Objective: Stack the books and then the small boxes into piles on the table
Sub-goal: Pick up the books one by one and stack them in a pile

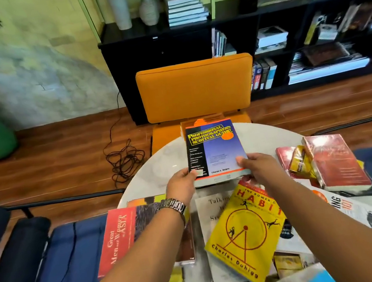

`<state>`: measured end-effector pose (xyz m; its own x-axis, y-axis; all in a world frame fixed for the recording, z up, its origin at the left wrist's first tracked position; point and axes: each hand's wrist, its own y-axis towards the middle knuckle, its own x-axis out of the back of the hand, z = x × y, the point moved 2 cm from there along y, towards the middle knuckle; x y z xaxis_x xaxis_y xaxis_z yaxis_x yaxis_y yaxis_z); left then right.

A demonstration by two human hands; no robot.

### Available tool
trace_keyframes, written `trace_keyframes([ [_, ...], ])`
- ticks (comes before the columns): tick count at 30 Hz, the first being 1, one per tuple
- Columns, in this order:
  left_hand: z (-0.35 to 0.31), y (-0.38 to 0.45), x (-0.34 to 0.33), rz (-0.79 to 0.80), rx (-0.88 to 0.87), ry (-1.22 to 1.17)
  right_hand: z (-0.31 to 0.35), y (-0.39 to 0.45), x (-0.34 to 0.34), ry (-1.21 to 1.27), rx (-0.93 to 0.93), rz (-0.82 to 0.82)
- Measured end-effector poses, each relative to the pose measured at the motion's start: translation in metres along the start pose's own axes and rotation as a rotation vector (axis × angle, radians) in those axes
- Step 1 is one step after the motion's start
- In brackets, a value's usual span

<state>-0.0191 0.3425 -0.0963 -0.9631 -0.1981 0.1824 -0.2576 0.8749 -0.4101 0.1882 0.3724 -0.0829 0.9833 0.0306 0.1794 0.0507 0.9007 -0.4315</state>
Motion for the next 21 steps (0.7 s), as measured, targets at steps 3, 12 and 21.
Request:
trace_keyframes([
  [3,-0.003,0.021,-0.007,0.003,-0.038,0.219,0.008,0.023,0.001,-0.098,0.045,-0.022],
  [12,-0.020,0.046,-0.015,0.019,-0.104,0.535,0.005,0.066,0.002,-0.478,0.145,-0.083],
  [21,-0.013,0.032,-0.018,-0.003,-0.115,0.269,-0.008,0.065,0.001,-0.481,0.154,-0.142],
])
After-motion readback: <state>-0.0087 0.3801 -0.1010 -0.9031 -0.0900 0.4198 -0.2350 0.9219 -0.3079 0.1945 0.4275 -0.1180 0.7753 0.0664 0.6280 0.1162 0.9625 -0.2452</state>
